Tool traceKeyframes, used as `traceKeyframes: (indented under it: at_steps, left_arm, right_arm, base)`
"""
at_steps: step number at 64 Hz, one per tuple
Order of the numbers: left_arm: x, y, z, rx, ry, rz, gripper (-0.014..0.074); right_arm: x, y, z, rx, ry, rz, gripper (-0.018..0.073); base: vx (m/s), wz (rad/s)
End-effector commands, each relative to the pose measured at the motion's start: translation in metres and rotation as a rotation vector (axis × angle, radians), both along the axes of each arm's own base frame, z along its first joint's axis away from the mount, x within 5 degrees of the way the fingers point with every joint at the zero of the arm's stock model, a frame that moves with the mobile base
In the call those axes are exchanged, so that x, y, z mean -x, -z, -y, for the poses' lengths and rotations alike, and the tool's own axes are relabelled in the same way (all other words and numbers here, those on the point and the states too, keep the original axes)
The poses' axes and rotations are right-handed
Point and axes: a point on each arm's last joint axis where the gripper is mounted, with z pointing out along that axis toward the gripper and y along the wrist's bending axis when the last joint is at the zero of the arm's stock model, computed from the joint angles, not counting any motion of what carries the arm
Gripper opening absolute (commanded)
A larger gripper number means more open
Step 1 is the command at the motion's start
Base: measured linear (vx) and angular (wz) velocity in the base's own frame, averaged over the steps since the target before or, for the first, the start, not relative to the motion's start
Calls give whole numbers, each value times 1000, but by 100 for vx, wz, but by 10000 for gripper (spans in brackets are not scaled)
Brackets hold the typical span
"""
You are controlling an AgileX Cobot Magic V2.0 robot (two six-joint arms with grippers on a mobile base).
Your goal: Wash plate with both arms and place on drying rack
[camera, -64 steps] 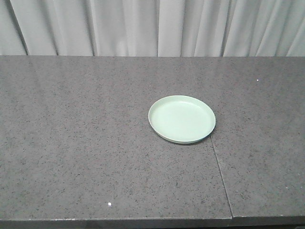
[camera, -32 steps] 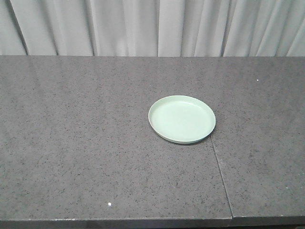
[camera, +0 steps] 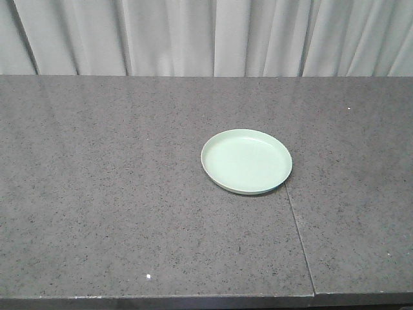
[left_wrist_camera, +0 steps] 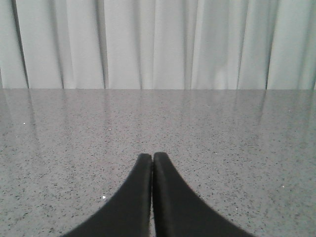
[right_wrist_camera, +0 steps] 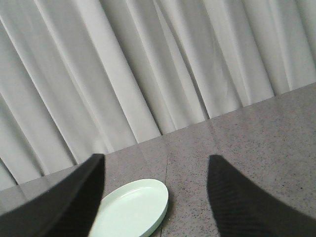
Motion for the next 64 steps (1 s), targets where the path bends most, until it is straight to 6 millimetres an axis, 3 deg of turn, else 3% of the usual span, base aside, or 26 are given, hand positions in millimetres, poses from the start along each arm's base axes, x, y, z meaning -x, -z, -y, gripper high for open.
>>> traceKeyframes:
  at_steps: [1, 13, 26, 36, 43, 55, 64]
  left_arm:
    - [1, -1, 1, 6, 10, 69, -6]
    - [1, -1, 1, 6, 10, 69, -6]
    - [1, -1, 1, 6, 10, 69, -6]
    - [1, -1, 1, 6, 10, 69, -6]
    - [1, -1, 1, 6, 10, 69, -6]
    - [1, -1, 1, 6, 10, 69, -6]
    - [1, -1, 1, 6, 10, 69, -6]
  right_arm:
    - [-5, -20, 2, -3, 25, 116, 610]
    - [-21, -35, 1, 45, 19, 22, 599]
    - [-57, -78, -3, 226, -33, -173, 571]
    - [-103, -104, -13, 333, -175, -313, 571]
    - [-138, -112, -23, 354, -310, -388, 571]
    - [-199, -114, -38, 346, -503, -456, 571]
    - [-242, -105, -41, 338, -564, -522, 571]
  base:
    - [0, 0]
    - [0, 0]
    - [0, 0]
    - [0, 0]
    - [0, 0]
    - [0, 0]
    - [0, 0]
